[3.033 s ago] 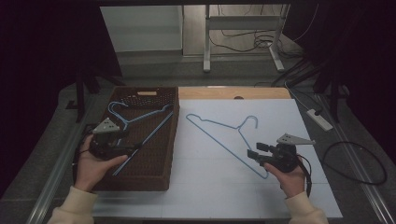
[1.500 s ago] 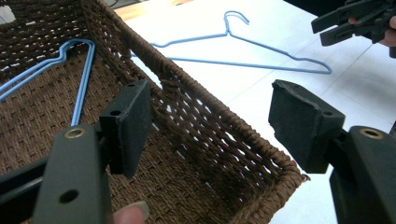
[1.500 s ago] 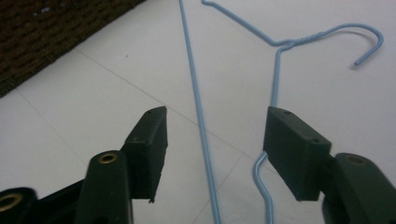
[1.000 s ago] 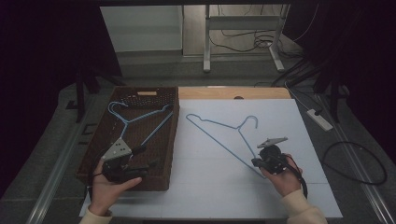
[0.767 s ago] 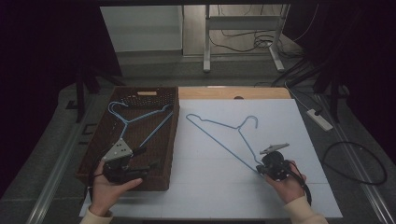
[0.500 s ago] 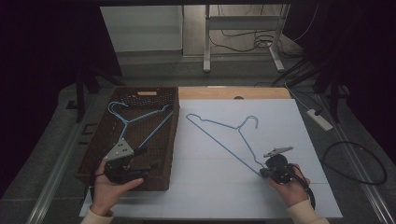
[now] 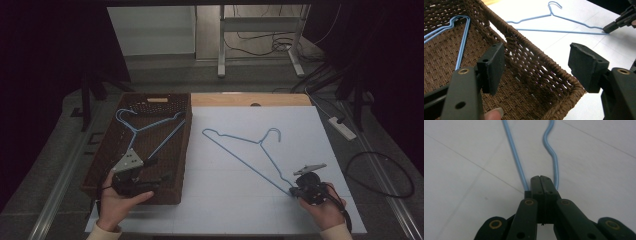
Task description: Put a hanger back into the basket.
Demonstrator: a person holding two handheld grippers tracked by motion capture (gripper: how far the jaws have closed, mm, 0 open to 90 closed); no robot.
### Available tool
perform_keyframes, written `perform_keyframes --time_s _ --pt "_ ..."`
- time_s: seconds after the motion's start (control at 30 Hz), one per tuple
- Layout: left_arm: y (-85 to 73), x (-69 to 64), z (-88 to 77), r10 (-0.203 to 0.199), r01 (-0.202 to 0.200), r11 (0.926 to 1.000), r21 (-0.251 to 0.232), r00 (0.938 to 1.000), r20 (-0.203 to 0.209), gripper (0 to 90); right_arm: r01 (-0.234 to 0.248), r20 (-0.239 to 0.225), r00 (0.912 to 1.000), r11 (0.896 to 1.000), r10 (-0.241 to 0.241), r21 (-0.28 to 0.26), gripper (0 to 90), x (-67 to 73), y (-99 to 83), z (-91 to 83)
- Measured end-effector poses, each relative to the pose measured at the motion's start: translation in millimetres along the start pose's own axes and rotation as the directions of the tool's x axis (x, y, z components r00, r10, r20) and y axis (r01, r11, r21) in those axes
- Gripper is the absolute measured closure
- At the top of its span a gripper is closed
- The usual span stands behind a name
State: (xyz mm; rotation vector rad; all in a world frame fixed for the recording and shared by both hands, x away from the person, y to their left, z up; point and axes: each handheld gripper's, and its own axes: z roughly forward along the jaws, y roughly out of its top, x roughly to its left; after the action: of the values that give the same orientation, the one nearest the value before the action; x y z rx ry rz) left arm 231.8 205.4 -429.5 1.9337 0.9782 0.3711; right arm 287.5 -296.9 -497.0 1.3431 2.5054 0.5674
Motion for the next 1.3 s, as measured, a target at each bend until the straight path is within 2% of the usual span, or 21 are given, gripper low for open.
perform_keyframes --time_s 0.23,0.27,0.4,0.53,0.6,0.63,0.7,0.73,0.77,0.8,0.83,0.87,0.9,0.97,1.0,1.03,1.07,1.1,1.13,1.23,1.3 --pt "0.1 0.8 -1.3 -0.003 0.003 1.0 -0.005 1.0 -0.001 31.0 -0.058 0.029 0.998 0.998 0.057 0.016 90.0 -26.4 -19.1 -12.1" --pt "0.2 0.8 -1.3 -0.004 0.004 1.0 -0.005 1.0 -0.001 31.0 -0.058 0.029 0.998 0.998 0.057 0.016 90.0 -26.4 -19.1 -12.1" --pt "0.2 0.9 -1.2 -0.004 0.004 1.0 -0.005 1.0 -0.002 31.0 -0.1 0.051 0.9938 0.995 0.099 0.019 90.0 -47.5 -25.2 -16.4" --pt "0.0 1.5 -1.6 -0.005 0.005 1.0 -0.007 1.0 -0.004 31.0 -0.126 0.065 0.9901 0.992 0.125 0.013 90.0 -58.2 -26.9 -17.5" --pt "-0.2 1.9 -1.7 -0.006 0.006 1.0 -0.006 1.0 -0.004 31.0 -0.131 0.072 0.9889 0.991 0.13 0.014 90.0 -60.2 -26.7 -17.6" --pt "-0.2 1.8 -1.3 -0.005 0.005 1.0 -0.005 1.0 -0.005 31.0 -0.109 0.096 0.9897 0.994 0.107 0.018 90.0 -57.3 -24.6 -17.1" --pt "-0.2 1.7 -1.1 -0.005 0.005 1.0 -0.005 1.0 -0.004 31.0 -0.101 0.094 0.9905 0.995 0.1 0.011 90.0 -55.5 -23.0 -16.8" --pt "0.0 1.6 -0.9 -0.005 0.005 1.0 -0.005 1.0 -0.004 31.0 -0.102 0.072 0.9922 0.995 0.102 -0.003 90.0 -53.8 -20.8 -16.7" --pt "0.2 1.5 -0.6 -0.005 0.005 1.0 -0.005 1.0 -0.003 31.0 -0.087 0.037 0.9954 0.996 0.089 -0.035 90.0 -46.1 -12.2 -16.8" --pt "0.2 1.5 -0.6 -0.005 0.005 1.0 -0.005 1.0 -0.003 31.0 -0.087 0.037 0.9954 0.996 0.089 -0.035 90.0 -46.1 -12.2 -16.8" --pt "0.4 1.5 -0.5 -0.005 0.005 1.0 -0.005 1.0 -0.003 31.0 -0.063 -0.001 0.998 0.996 0.063 -0.069 90.0 -34.5 2.0 -15.8" --pt "0.6 1.4 -0.7 -0.004 0.004 1.0 -0.007 1.0 -0.003 31.0 -0.044 -0.017 0.9989 0.995 0.043 -0.086 90.0 -27.7 10.8 -14.7" --pt "0.6 1.4 -0.7 -0.004 0.004 1.0 -0.007 1.0 -0.003 31.0 -0.044 -0.017 0.9989 0.995 0.043 -0.086 90.0 -27.7 10.8 -14.7" --pt "0.8 1.5 -1.2 -0.002 0.002 1.0 -0.007 1.0 -0.003 31.0 -0.011 -0.052 0.9986 0.994 0.005 -0.112 90.0 -12.0 30.4 -10.9" --pt "0.7 1.7 -1.5 -0.002 0.002 1.0 -0.008 1.0 -0.002 31.0 0.005 -0.074 0.9972 0.992 -0.015 -0.125 90.0 -3.7 40.9 -8.1" --pt "0.6 1.9 -1.9 -0.003 0.003 0.9999 -0.01 1.0 -0.003 31.0 0.032 -0.106 0.9933 0.99 -0.047 -0.14 90.0 14.0 62.2 -1.2" --pt "0.4 2.2 -2.3 -0.003 0.003 0.9999 -0.011 1.0 -0.004 31.0 0.032 -0.106 0.9933 0.99 -0.047 -0.14 90.0 14.0 62.2 -1.2" --pt "0.2 2.5 -2.8 -0.004 0.004 0.9999 -0.012 1.0 -0.005 31.0 0.057 -0.137 0.9876 0.987 -0.078 -0.151 90.0 32.4 82.5 7.6" --pt "0.1 2.7 -3.4 -0.005 0.005 0.9999 -0.013 1.0 -0.005 31.0 0.057 -0.137 0.9876 0.987 -0.078 -0.151 90.0 32.4 82.5 7.6" --pt "-0.3 3.3 -5.1 -0.006 0.006 0.9999 -0.016 1.0 -0.006 31.0 0.093 -0.163 0.9795 0.984 -0.118 -0.154 90.0 55.6 108.0 24.1" --pt "-0.6 3.6 -5.5 -0.006 0.006 0.9998 -0.017 1.0 -0.005 31.0 0.087 -0.193 0.9743 0.985 -0.116 -0.152 90.0 66.8 124.2 39.0"
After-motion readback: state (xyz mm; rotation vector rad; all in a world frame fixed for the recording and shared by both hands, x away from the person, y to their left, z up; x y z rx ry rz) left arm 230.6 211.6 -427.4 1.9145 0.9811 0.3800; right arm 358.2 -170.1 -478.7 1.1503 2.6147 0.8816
